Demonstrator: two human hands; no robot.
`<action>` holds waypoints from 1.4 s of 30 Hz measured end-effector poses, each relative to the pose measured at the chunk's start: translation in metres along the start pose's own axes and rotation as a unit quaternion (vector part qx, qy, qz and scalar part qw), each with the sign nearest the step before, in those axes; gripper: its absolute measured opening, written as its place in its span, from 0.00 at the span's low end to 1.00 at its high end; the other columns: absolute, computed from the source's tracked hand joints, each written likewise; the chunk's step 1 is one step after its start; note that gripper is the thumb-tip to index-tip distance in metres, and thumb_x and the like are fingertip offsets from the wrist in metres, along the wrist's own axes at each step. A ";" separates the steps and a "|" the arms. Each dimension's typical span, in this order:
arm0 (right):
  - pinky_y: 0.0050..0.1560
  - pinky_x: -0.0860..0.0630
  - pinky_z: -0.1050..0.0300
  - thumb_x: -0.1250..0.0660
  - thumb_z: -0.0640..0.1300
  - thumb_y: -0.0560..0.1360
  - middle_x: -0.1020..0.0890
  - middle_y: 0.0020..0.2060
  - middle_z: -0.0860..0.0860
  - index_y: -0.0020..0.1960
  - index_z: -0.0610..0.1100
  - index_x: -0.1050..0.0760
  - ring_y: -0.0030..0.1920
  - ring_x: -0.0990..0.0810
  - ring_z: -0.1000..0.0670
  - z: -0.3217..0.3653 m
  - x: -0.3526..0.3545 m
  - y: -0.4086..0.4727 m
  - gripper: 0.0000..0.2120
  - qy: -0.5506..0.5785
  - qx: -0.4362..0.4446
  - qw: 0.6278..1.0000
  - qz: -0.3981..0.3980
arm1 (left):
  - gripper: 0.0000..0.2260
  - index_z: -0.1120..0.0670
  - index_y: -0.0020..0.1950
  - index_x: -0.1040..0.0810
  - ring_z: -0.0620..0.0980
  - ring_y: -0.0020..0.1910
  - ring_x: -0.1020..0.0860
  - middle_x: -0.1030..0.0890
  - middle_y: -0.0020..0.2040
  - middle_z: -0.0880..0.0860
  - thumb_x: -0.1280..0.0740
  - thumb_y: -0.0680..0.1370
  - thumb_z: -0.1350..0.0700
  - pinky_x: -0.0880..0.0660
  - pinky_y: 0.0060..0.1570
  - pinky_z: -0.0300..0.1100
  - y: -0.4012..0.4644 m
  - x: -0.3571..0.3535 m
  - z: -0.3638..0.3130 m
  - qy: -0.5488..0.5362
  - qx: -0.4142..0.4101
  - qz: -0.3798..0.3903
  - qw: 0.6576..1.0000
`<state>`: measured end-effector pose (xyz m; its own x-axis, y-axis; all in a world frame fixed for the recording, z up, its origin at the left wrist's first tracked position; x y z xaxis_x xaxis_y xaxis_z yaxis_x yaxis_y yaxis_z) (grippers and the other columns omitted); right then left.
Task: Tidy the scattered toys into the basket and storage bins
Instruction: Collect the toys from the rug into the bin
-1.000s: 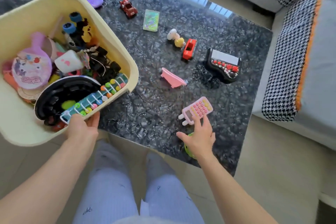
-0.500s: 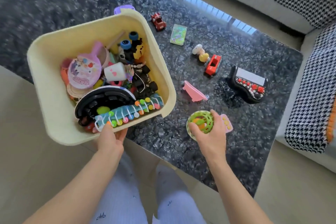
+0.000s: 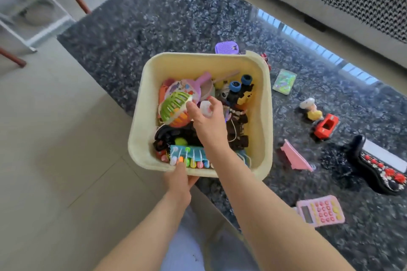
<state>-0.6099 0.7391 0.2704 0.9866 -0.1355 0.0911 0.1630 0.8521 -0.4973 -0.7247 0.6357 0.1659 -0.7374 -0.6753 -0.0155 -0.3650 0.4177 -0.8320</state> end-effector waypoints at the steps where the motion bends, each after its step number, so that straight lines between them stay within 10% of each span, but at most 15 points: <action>1: 0.68 0.34 0.48 0.33 0.59 0.72 0.33 0.70 0.49 0.73 0.48 0.41 0.69 0.34 0.50 0.003 -0.001 0.005 0.35 0.013 -0.006 1.000 -0.004 | 0.11 0.56 0.61 0.27 0.50 0.40 0.21 0.21 0.47 0.55 0.40 0.79 0.62 0.20 0.28 0.40 0.003 0.002 0.000 0.005 0.001 -0.010 1.000; 6: 0.58 0.28 0.58 0.35 0.52 0.75 0.29 0.62 0.54 0.69 0.48 0.36 0.55 0.27 0.57 0.000 0.023 0.004 0.25 -0.019 0.034 0.999 -0.018 | 0.08 0.54 0.54 0.26 0.48 0.37 0.22 0.22 0.41 0.52 0.40 0.78 0.64 0.21 0.26 0.39 0.002 0.004 -0.007 0.019 -0.015 -0.036 0.999; 14: 0.47 0.33 0.75 0.37 0.41 0.77 0.25 0.56 0.50 0.63 0.43 0.29 0.53 0.24 0.56 -0.067 0.181 -0.020 0.15 -0.100 0.022 0.959 -0.265 | 0.15 0.58 0.64 0.28 0.47 0.37 0.24 0.23 0.52 0.57 0.38 0.77 0.65 0.23 0.21 0.39 0.031 0.002 -0.017 0.051 -0.032 -0.038 0.997; 18: 0.61 0.33 0.52 0.35 0.42 0.74 0.30 0.63 0.46 0.65 0.42 0.31 0.65 0.31 0.45 -0.134 0.239 -0.006 0.20 -0.333 -0.118 0.912 -0.209 | 0.18 0.55 0.66 0.28 0.45 0.40 0.22 0.22 0.57 0.55 0.36 0.76 0.62 0.19 0.33 0.43 0.050 -0.001 -0.020 0.081 -0.035 -0.034 0.996; 22: 0.58 0.29 0.50 0.37 0.37 0.73 0.25 0.57 0.48 0.53 0.45 0.20 0.62 0.28 0.44 -0.164 0.240 0.008 0.12 -0.455 -0.121 0.877 -0.099 | 0.18 0.55 0.67 0.28 0.44 0.40 0.22 0.21 0.53 0.53 0.37 0.77 0.61 0.22 0.23 0.40 0.052 -0.006 -0.021 0.085 -0.051 -0.017 0.995; 28: 0.42 0.32 0.62 0.45 0.30 0.76 0.22 0.59 0.45 0.58 0.41 0.22 0.51 0.24 0.46 -0.155 0.230 -0.002 0.18 -0.250 -0.112 0.952 -0.134 | 0.17 0.58 0.65 0.28 0.46 0.38 0.22 0.21 0.45 0.53 0.38 0.76 0.65 0.20 0.28 0.42 0.038 -0.010 -0.021 0.080 -0.059 -0.027 0.995; 32: 0.42 0.31 0.65 0.39 0.34 0.77 0.20 0.45 0.51 0.52 0.43 0.23 0.41 0.25 0.58 -0.054 0.212 -0.040 0.09 -0.126 0.134 0.941 -0.285 | 0.15 0.59 0.62 0.27 0.48 0.39 0.22 0.22 0.54 0.59 0.38 0.76 0.65 0.21 0.26 0.42 0.032 -0.009 -0.024 0.079 -0.067 -0.041 0.994; 36: 0.45 0.26 0.66 0.36 0.34 0.76 0.19 0.45 0.50 0.51 0.41 0.22 0.44 0.23 0.60 -0.008 0.145 -0.055 0.07 -0.156 0.280 0.928 -0.192 | 0.14 0.58 0.62 0.26 0.48 0.39 0.22 0.22 0.54 0.58 0.38 0.76 0.64 0.21 0.25 0.42 0.027 -0.009 -0.025 0.083 -0.053 -0.039 0.994; 42: 0.66 0.32 0.58 0.39 0.34 0.77 0.28 0.66 0.46 0.61 0.41 0.24 0.64 0.29 0.51 -0.043 0.088 -0.021 0.15 -0.277 0.170 0.944 -0.053 | 0.14 0.59 0.62 0.26 0.53 0.44 0.22 0.23 0.51 0.58 0.38 0.77 0.65 0.21 0.37 0.46 0.019 -0.013 -0.029 0.088 -0.057 -0.034 0.994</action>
<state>-0.5261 0.6876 0.2522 0.7927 -0.0234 0.6092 0.1540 0.9745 -0.1630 -0.7390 0.6705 0.1662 -0.7930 -0.5921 0.1436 -0.4721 0.4482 -0.7591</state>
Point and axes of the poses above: each hand's wrist, its own y-axis towards the middle knuckle, its own x-axis out of the back of the hand, z = x × y, the point moved 7 cm from there along y, towards the middle knuckle
